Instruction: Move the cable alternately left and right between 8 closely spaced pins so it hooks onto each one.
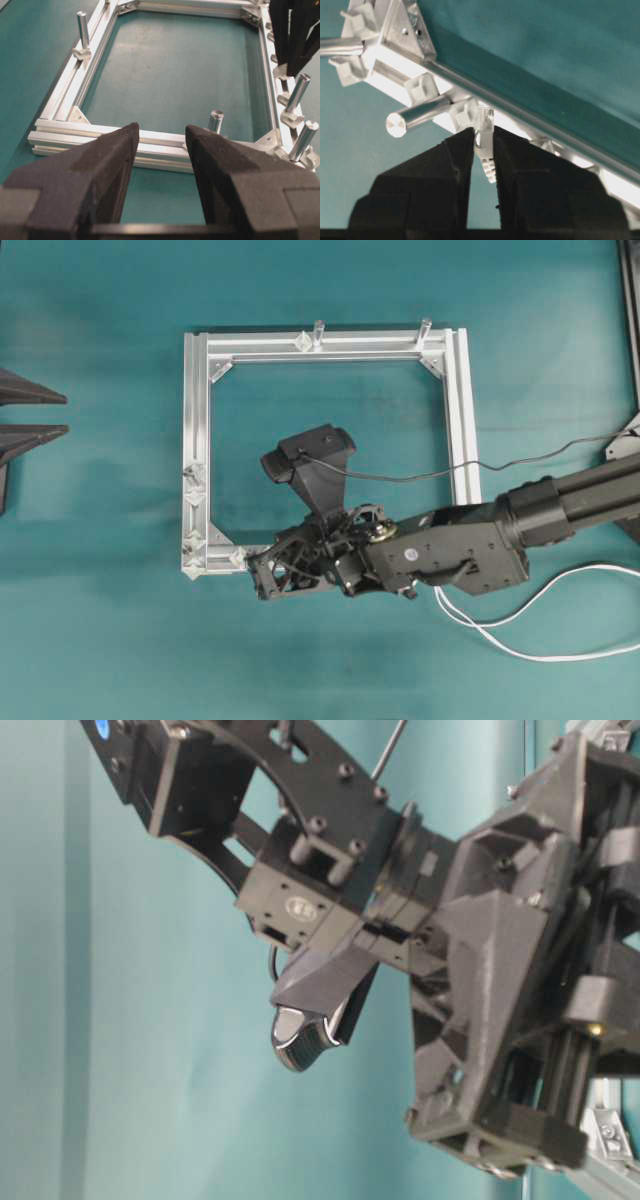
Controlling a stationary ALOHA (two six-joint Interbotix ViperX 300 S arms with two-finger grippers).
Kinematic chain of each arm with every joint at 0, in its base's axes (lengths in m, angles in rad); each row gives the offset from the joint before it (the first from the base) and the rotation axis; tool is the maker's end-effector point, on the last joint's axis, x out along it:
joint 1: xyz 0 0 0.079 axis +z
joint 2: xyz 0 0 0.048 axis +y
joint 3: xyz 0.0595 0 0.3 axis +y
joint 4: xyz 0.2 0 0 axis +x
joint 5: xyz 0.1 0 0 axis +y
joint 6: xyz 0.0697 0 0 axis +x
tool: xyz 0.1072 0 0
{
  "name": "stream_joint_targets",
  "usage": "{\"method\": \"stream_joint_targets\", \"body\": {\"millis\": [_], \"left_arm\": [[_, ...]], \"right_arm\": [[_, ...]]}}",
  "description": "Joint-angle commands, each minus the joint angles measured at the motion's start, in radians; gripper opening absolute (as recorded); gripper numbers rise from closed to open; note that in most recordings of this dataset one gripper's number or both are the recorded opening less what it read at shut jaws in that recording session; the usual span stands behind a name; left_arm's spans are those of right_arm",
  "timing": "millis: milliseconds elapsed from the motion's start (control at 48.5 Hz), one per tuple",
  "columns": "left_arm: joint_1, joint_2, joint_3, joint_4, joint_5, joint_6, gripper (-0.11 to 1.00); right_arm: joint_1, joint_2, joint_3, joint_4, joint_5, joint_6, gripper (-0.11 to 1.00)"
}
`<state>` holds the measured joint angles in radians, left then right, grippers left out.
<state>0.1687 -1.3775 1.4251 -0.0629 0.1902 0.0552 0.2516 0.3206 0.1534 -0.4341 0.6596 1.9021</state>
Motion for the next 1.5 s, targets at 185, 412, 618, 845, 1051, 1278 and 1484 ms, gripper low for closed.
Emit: {"method": "stream_joint_targets", "body": {"millis": [185,412,618,845,1051,1278,1484], "left_arm": [[0.003,0.012,-0.009,0.003,-0.011,0.002,0.48],[0.003,0.012,-0.009,0.003,-0.009,0.002,0.48],[0.003,0.012,-0.009,0.003,-0.011,0.002,0.48],[0.003,0.012,-0.009,0.003,-0.011,0.002,0.48],[0.003,0.012,-0.009,0.003,-0.011,0.002,0.48],[0.003,0.012,-0.009,0.003,-0.011,0.002,0.48],[0.003,0.012,-0.009,0.003,-0.009,0.002,0.48]], "right_arm": [[-0.005,-0.018,-0.008,-0.005,-0.008,0.000,0.15],[-0.008,-0.020,-0.008,-0.005,-0.006,-0.006,0.15],[-0.034,-0.020,-0.008,-0.003,-0.003,-0.034,0.15],[-0.078,-0.020,-0.008,-0.005,-0.003,-0.083,0.15],[-0.126,-0.020,-0.009,-0.005,-0.005,-0.123,0.15],[-0.150,-0.018,-0.012,-0.005,-0.008,-0.156,0.15],[-0.161,-0.011,-0.028,-0.005,-0.048,-0.156,0.15]]}}
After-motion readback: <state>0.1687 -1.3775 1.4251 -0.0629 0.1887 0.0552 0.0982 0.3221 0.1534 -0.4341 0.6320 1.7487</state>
